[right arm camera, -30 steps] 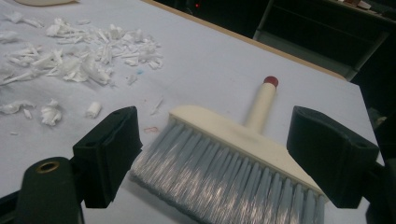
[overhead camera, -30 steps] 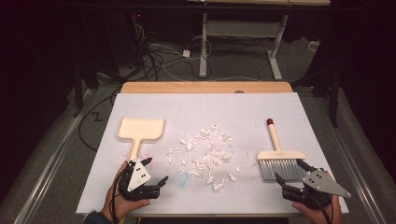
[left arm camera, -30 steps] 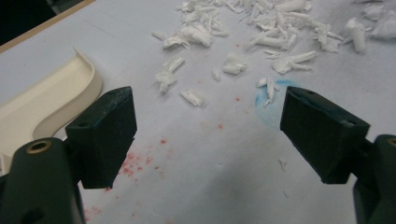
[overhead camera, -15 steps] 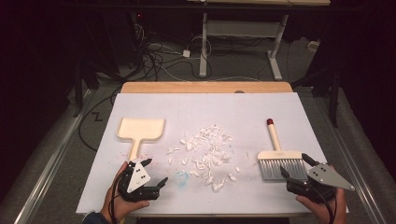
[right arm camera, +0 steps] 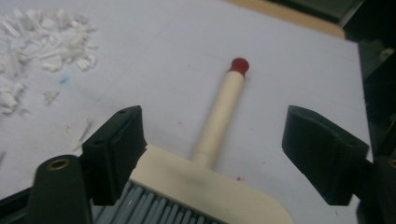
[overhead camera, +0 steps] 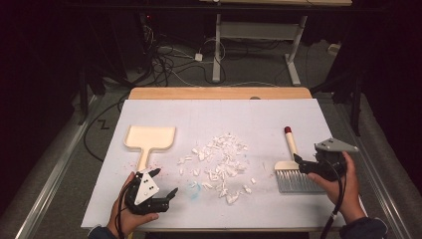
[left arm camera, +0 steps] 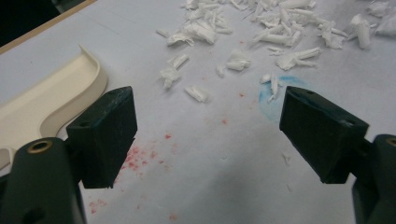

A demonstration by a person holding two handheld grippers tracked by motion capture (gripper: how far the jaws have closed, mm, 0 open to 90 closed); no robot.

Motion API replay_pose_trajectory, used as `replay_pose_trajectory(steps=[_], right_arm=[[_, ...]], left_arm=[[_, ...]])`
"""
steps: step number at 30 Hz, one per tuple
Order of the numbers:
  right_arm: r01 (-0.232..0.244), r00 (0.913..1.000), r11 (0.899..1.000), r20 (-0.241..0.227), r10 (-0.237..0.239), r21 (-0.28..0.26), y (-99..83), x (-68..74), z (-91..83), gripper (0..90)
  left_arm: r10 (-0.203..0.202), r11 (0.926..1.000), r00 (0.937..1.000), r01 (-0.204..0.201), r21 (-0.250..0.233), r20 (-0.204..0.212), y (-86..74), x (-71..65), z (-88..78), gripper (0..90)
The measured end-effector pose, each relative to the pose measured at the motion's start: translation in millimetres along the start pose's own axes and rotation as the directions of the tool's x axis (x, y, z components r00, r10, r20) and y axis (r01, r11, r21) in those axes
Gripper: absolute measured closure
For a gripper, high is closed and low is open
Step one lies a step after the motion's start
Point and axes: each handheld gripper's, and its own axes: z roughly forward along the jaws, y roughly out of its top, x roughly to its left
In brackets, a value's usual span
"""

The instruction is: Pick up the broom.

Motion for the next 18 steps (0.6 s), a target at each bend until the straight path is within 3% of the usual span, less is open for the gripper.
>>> replay_pose_trajectory(steps=[1, 4, 5, 7, 10, 11, 12, 13, 14, 16, 17, 18], right_arm=[[0.003, 1.0, 1.0, 0.005, -0.003, 0.023, 3.2, -2.3, 4.7, 23.1], [-0.06, 0.9981, 0.993, -0.003, 0.061, 0.103, 12.6, -10.8, 20.8, 24.8], [-0.06, 0.9981, 0.993, -0.003, 0.061, 0.103, 12.6, -10.8, 20.8, 24.8], [-0.077, 0.9971, 0.98, 0.012, 0.076, 0.183, 22.4, -15.7, 37.8, 26.4], [-0.1, 0.995, 0.971, 0.027, 0.096, 0.215, 26.9, -19.6, 48.5, 28.7], [-0.113, 0.9935, 0.963, 0.02, 0.112, 0.246, 28.5, -21.3, 54.7, 28.1], [-0.141, 0.9898, 0.944, 0.023, 0.141, 0.3, 30.0, -23.4, 67.0, 29.9], [-0.141, 0.9898, 0.944, 0.023, 0.141, 0.3, 30.0, -23.4, 67.0, 29.9], [-0.153, 0.9881, 0.924, 0.04, 0.149, 0.35, 29.3, -23.5, 79.5, 33.6], [-0.166, 0.9861, 0.897, 0.058, 0.156, 0.41, 26.7, -23.2, 92.1, 41.5], [-0.166, 0.9861, 0.897, 0.058, 0.156, 0.41, 26.7, -23.2, 92.1, 41.5], [-0.168, 0.9845, 0.887, 0.029, 0.173, 0.429, 25.2, -23.9, 98.6, 50.3]], left_arm=[[0.001, 1.0, 1.0, -0.001, 0.001, 0.0, 0.0, -0.2, 0.0, 18.0], [0.005, 1.0, 1.0, -0.005, -0.003, 0.005, 0.5, -1.2, -0.6, 18.0], [0.009, 1.0, 0.9999, -0.009, 0.0, 0.007, 0.6, -1.0, -0.9, 18.0], [0.014, 0.9999, 0.9999, -0.014, 0.0, 0.009, 0.4, -1.1, -1.1, 18.0], [0.012, 0.9999, 0.9999, -0.012, -0.001, 0.01, 0.3, -0.4, -1.7, 18.0], [0.012, 0.9999, 0.9999, -0.012, -0.003, 0.012, 0.2, -0.5, -1.9, 18.0], [0.013, 0.9999, 0.9998, -0.012, -0.005, 0.013, 0.3, -0.5, -2.1, 18.0], [0.013, 0.9999, 0.9998, -0.013, -0.004, 0.014, 0.3, -0.5, -2.1, 18.0], [0.013, 0.9999, 0.9998, -0.013, -0.003, 0.016, 0.3, -0.4, -1.9, 18.0], [0.013, 0.9999, 0.9997, -0.013, -0.003, 0.019, 0.3, -0.5, -1.9, 18.0], [0.013, 0.9999, 0.9997, -0.013, -0.003, 0.019, 0.2, -0.7, -2.0, 18.0], [0.013, 0.9999, 0.9997, -0.013, -0.003, 0.02, 0.2, -0.8, -2.2, 18.0]])
